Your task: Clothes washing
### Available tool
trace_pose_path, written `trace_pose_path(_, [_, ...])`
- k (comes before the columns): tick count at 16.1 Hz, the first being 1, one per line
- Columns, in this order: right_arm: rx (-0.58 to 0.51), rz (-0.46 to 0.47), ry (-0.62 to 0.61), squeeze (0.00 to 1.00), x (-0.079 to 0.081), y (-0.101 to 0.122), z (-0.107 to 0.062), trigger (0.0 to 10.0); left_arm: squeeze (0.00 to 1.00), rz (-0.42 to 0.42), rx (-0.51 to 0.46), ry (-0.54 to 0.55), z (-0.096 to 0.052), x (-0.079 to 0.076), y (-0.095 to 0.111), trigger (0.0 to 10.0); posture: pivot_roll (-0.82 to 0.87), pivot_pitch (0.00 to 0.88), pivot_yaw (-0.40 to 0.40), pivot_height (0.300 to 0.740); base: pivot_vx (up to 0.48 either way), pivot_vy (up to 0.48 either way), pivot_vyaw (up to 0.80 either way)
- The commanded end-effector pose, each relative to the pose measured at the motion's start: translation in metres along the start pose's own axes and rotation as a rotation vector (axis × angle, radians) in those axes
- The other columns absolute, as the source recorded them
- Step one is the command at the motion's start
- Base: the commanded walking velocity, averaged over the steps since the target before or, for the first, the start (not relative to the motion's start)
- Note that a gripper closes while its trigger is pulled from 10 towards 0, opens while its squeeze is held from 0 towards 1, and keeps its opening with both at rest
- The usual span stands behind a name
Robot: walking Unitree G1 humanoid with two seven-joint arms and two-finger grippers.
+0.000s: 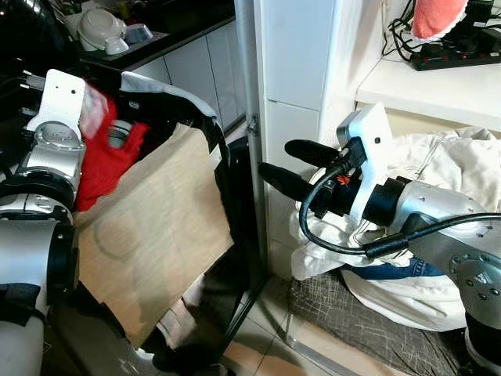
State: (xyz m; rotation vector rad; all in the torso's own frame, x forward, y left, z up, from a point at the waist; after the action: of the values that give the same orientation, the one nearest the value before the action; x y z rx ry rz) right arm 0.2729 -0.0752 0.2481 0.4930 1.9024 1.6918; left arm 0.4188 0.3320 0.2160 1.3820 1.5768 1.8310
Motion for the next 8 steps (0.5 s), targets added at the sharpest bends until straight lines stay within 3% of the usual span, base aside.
trace_pose_path(1, [0.001, -0.008, 0.005, 0.00, 0.001, 0.001, 0.000, 10.0, 1.00, -0.020, 0.035, -0.013, 0.001, 0.003, -0.012, 10.0, -0.10, 0.000, 0.130, 0.740, 0.000, 0.000, 0.00])
trace_pose_path(4, [0.015, -0.011, -0.026, 0.00, -0.004, -0.001, -0.001, 10.0, 1.00, -0.073, 0.053, 0.009, 0.000, 0.003, -0.017, 10.0, -0.10, 0.000, 0.131, 0.740, 0.000, 0.000, 0.00])
trace_pose_path(5, [0.022, -0.017, -0.145, 0.00, -0.021, -0.002, -0.002, 10.0, 1.00, -0.202, 0.175, -0.040, -0.003, -0.011, -0.033, 10.0, -0.09, 0.000, 0.125, 0.740, 0.000, 0.000, 0.00])
trace_pose_path(6, [0.028, -0.032, -0.307, 0.00, -0.045, -0.004, -0.005, 10.0, 1.00, -0.305, 0.200, -0.144, -0.009, -0.038, -0.032, 10.0, -0.09, 0.000, 0.121, 0.740, 0.000, 0.000, 0.00])
trace_pose_path(7, [0.026, -0.044, -0.436, 0.00, -0.062, -0.003, -0.011, 10.0, 0.97, -0.443, 0.157, -0.227, -0.013, -0.060, -0.016, 10.0, -0.09, 0.000, 0.120, 0.740, 0.000, 0.000, 0.00])
trace_pose_path(8, [0.017, -0.057, -0.548, 0.00, -0.077, 0.000, -0.018, 10.0, 0.00, -0.583, 0.112, -0.327, -0.019, -0.082, 0.002, 10.0, -0.10, 0.000, 0.120, 0.740, 0.000, 0.000, 0.00])
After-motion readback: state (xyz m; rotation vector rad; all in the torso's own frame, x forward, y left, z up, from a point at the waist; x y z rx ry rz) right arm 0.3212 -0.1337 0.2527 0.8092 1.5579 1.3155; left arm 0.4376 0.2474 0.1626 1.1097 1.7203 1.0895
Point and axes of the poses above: a point about 5 cm out from each wrist's last joint towards the gripper, its own z axis pointing out of the wrist towards the gripper, its own y axis along the axis of the wrist's last joint, x = y × z, the point moved 4 cm from there along z, pointing out of the wrist towards the gripper, and after that the axes turned 8 degrees about -z, right-handed, at the moved point
